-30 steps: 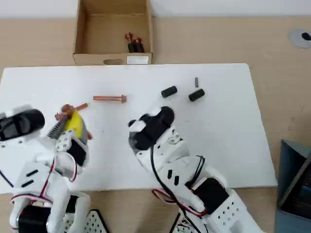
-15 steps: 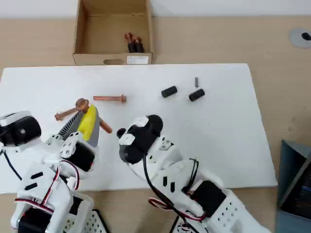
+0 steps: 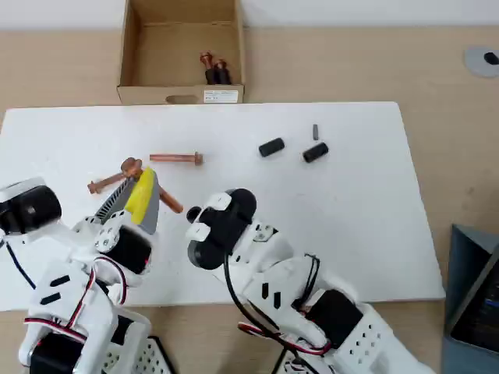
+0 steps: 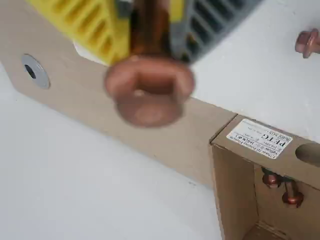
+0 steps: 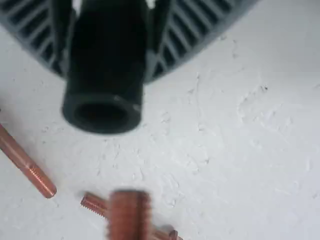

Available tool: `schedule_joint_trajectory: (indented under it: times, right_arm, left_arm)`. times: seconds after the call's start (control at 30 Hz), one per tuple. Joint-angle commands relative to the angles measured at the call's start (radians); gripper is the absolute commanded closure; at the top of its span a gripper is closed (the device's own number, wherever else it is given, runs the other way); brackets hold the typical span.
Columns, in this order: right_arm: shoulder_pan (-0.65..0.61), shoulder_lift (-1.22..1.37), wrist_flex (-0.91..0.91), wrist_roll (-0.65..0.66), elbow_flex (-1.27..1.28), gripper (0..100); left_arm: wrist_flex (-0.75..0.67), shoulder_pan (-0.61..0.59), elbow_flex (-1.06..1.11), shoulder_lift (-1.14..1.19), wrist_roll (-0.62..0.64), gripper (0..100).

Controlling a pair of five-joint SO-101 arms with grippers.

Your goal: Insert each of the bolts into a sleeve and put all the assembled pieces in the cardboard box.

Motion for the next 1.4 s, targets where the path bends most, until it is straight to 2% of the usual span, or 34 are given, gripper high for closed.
schedule_joint_trajectory:
  times: [0.0,0.17,0.5,0.73,1.37]
  right_arm:
    - [-0.012,-0.008,-0.034,0.009,-0.038,98.9]
    - [-0.012,-0.008,-0.034,0.009,-0.039,98.9]
    - [-0.012,-0.008,-0.028,0.009,-0.068,98.9]
    - [-0.012,-0.008,-0.028,0.009,-0.068,98.9]
    - [-0.012,-0.008,-0.029,0.009,-0.068,98.9]
  left_arm:
    - [-0.021,0.054,0.009,-0.005,0.005,100]
    - [-0.028,0.097,0.052,-0.005,0.005,100]
    - [-0.031,0.097,0.077,-0.005,0.005,100]
    - [-0.092,0.095,0.100,-0.005,0.005,100]
    - [-0.084,0.106,0.147,-0.005,-0.002,100]
